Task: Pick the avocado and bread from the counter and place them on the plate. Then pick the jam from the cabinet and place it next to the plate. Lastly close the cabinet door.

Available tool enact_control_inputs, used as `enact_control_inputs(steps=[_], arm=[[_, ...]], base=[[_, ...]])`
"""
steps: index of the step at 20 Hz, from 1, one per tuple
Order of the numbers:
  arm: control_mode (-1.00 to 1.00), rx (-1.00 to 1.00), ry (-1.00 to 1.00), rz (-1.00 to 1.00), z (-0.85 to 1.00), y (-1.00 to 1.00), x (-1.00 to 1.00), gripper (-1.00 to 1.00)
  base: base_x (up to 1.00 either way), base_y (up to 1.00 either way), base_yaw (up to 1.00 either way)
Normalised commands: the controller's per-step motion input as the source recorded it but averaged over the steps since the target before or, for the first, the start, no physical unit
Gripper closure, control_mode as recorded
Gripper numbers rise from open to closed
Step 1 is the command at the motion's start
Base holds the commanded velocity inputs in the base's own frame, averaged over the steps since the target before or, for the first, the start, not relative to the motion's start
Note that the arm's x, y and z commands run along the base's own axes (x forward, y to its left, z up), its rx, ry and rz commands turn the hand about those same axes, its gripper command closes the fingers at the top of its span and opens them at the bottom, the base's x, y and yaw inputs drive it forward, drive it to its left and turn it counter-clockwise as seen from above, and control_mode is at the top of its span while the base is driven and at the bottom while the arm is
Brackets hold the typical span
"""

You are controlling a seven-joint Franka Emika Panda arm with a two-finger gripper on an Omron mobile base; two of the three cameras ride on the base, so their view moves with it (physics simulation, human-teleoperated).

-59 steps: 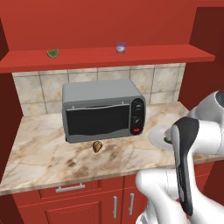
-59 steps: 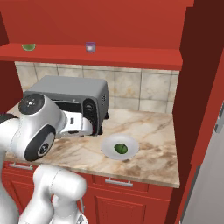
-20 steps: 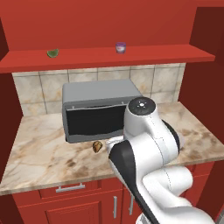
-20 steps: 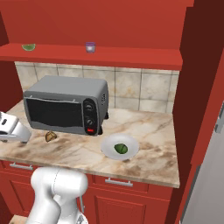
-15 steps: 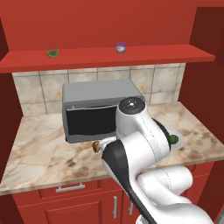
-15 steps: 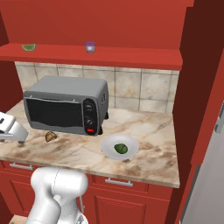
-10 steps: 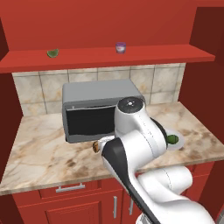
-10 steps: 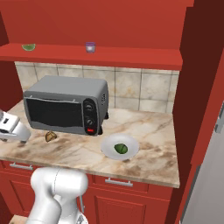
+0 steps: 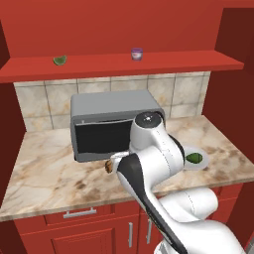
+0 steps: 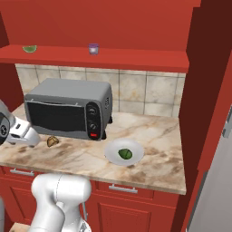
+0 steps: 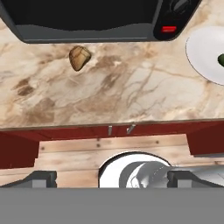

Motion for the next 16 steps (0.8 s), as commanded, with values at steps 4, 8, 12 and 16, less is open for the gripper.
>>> enact_control_inputs(steps=[4, 8, 12, 16], arm=[[-1.0, 0.0, 0.0, 0.0, -0.12, 0.01, 0.22, -1.0], [-1.0, 0.0, 0.0, 0.0, -0.14, 0.0, 0.23, -1.0], [-1.0, 0.0, 0.0, 0.0, -0.17, 0.0, 0.23, -1.0], [-1.0, 0.0, 0.0, 0.0, -0.13, 0.02, 0.17, -1.0]], base=[[0.0, 0.0, 0.0], [0.0, 0.0, 0.0], [0.0, 0.0, 0.0], [0.0, 0.0, 0.0]])
